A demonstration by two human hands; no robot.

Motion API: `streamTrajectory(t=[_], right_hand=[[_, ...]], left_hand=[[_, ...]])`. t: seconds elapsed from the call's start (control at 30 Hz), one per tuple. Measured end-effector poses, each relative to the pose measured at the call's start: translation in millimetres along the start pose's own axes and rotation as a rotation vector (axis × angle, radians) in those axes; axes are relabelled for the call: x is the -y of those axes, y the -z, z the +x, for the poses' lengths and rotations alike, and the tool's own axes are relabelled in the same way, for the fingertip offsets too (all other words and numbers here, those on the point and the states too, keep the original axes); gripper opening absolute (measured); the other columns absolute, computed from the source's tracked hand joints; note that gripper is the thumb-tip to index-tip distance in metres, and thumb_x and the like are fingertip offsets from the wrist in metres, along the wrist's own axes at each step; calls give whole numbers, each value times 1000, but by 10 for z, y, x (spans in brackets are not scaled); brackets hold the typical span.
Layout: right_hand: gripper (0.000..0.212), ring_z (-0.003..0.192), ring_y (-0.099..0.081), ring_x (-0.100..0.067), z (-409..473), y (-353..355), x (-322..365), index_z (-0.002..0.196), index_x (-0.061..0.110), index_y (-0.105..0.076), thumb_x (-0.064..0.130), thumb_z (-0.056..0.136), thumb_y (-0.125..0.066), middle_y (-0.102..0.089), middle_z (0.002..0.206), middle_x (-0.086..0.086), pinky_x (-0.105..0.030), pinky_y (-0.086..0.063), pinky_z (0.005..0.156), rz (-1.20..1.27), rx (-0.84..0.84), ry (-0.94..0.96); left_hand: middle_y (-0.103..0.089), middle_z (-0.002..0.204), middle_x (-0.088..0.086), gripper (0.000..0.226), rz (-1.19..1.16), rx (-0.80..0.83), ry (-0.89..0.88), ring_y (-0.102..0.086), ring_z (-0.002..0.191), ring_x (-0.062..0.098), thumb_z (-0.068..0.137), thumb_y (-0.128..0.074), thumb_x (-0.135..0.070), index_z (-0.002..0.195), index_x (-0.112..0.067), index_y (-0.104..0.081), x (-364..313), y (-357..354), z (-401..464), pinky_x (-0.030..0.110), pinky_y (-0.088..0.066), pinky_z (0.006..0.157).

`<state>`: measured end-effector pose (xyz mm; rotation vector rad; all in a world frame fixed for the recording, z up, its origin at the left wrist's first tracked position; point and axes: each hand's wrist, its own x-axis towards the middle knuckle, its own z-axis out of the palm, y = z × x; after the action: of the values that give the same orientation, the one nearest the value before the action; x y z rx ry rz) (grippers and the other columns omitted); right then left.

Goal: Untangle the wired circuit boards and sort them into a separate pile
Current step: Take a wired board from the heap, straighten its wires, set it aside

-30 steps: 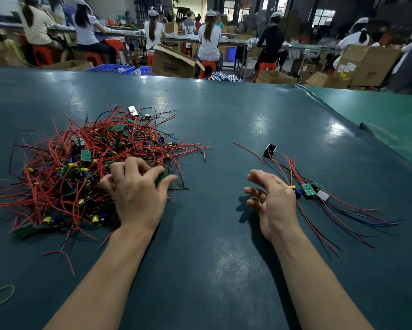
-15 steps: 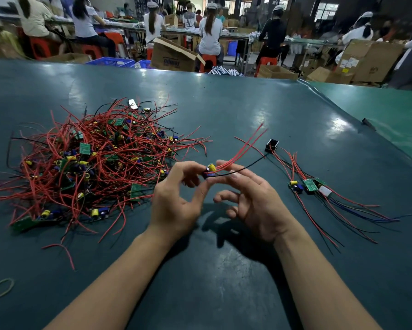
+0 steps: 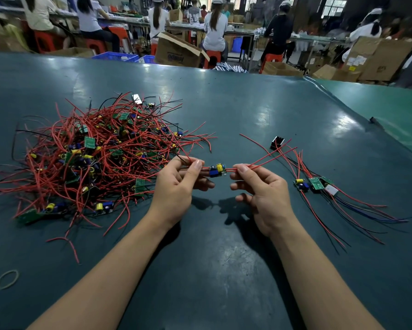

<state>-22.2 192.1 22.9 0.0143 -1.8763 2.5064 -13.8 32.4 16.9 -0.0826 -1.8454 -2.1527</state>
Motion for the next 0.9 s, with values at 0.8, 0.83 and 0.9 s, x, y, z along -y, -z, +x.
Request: streamTrajectory(t=[0.8,0.83,0.9], right_hand=[[19,52,-60,-6,131,215,97,70,13,-69,13,89,-71,-68,61,5,-17,-45,43,157,-404,123],[19,53,-60,-6,134,219,99,70,13,-68,13,89,-70,-68,61,6,-18,-46,43,173,-421,132],[18,52,-61,-7,135,203,88,74,11,-68,15,91,-68,-66,60,5,-18,-48,44,222,-417,119]], left_hand=[[-73,82,19,23,-174,151,132,-65,63,20,70,-74,-13,89,-2,-72,17,60,12,25,-55,63],[-73,82,20,23,-176,157,133,-65,63,21,70,-74,-13,89,-2,-72,14,58,11,25,-55,63],[-73,81,19,21,-202,157,140,-66,64,20,69,-74,-13,87,-3,-73,7,54,8,24,-55,62]])
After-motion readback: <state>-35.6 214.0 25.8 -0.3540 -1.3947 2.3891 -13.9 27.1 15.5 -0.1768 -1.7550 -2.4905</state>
